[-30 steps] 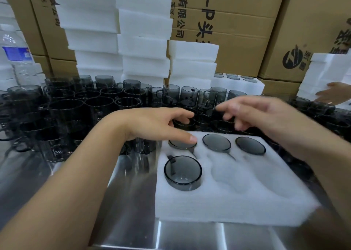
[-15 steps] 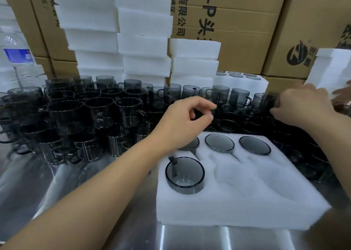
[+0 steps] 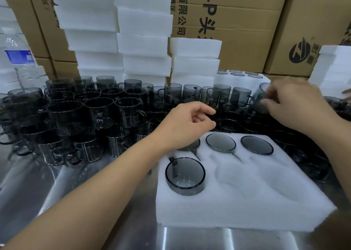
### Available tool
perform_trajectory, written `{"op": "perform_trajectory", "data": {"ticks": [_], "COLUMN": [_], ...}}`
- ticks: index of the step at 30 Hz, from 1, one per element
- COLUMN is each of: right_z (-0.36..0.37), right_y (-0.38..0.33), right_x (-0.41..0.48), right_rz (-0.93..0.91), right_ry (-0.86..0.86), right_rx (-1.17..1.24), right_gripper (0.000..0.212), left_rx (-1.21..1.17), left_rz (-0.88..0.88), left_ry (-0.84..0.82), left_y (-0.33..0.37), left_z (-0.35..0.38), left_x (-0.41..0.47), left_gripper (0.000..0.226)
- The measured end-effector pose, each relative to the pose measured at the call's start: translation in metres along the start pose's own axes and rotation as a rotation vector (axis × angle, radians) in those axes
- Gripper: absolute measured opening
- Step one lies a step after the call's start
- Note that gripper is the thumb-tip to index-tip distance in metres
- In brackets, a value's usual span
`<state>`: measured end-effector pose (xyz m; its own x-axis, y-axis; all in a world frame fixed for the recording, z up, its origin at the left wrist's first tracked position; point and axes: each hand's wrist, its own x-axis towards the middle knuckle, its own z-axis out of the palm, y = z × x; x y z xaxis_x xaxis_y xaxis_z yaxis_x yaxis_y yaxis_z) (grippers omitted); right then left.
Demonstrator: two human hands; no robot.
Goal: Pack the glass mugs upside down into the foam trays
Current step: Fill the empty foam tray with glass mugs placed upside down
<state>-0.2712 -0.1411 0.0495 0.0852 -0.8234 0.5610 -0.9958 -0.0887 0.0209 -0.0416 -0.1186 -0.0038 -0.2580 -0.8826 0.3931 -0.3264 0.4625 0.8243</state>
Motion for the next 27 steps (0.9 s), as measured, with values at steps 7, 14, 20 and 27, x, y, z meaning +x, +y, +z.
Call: {"op": "perform_trajectory", "data": {"ticks": [7, 14, 20, 27], "right_z": [0.022, 0.032, 0.03, 0.025], "right_y": [-0.041, -0.045, -0.045, -0.046], "right_x": [-0.024, -0.034, -0.036, -0.042], "right_rz": [-0.156, -0.361, -0.367, -0.413], "right_ry": [0.028, 0.049, 0.026, 0.019], "right_rx": [0.609, 0.739, 0.717, 0.849], "right_gripper": [0.008, 0.014, 0.018, 0.022], "left_rx": [-0.083, -0.033, -0.007, -0.226], "left_rz": [-0.179, -0.224, -0.362, -0.335], "left_ry": [-0.035, -0.11, -0.175, -0.143], "left_y": [0.0, 0.002, 0.008, -0.003], "left_z": [-0.008, -0.002, -0.002, -0.008], "left_x": [0.008, 0.011, 0.018, 0.021], "left_gripper": [0.043, 0.044, 0.059, 0.063]}}
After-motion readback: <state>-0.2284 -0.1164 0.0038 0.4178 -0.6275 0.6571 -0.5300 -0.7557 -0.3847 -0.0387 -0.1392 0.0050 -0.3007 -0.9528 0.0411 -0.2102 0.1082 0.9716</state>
